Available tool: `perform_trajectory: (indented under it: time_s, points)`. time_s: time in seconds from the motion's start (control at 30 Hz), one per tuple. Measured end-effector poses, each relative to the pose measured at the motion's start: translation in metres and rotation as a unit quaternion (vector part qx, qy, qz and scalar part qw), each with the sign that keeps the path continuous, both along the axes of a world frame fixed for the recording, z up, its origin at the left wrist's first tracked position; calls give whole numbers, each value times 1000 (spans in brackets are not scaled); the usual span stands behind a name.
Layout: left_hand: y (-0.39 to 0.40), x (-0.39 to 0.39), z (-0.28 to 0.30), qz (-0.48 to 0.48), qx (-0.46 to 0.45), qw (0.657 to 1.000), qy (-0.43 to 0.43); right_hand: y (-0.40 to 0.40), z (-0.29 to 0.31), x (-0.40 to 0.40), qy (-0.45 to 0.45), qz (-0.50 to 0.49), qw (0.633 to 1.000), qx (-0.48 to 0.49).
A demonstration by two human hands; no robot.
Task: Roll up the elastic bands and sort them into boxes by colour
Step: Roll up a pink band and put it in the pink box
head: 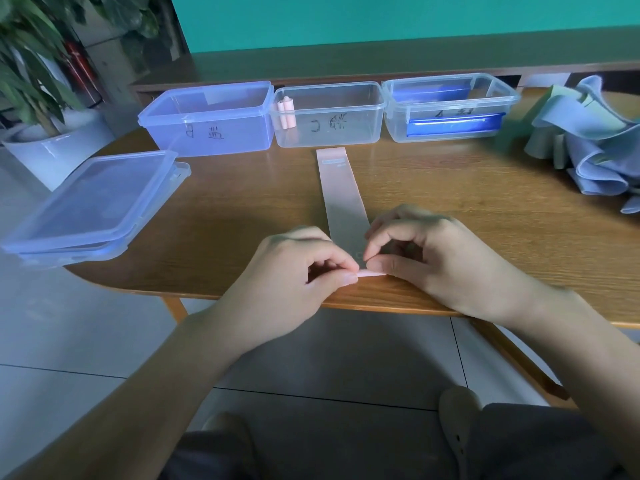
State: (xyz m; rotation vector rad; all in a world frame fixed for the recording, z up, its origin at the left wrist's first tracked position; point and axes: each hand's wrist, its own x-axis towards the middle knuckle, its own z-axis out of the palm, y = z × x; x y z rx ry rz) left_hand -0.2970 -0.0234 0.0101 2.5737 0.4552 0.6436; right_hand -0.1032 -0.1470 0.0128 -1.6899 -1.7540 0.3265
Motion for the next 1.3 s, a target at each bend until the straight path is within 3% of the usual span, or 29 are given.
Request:
perform_trajectory:
  time_s: [0.17,0.37,0.93,1.3]
  points:
    - [-1,2,1,4,-4,1000,8,-3,-4,3,-25,41,999,20]
    - [0,3,-1,14,24,1000,12,-5,-4,4,-1,14,1000,14]
    - [1,3,-6,15,37,999,-9,-1,-11,4,-108,16,991,72]
    - [3,5,-8,32,40,999,-9,1,-11,1,-102,8,993,67]
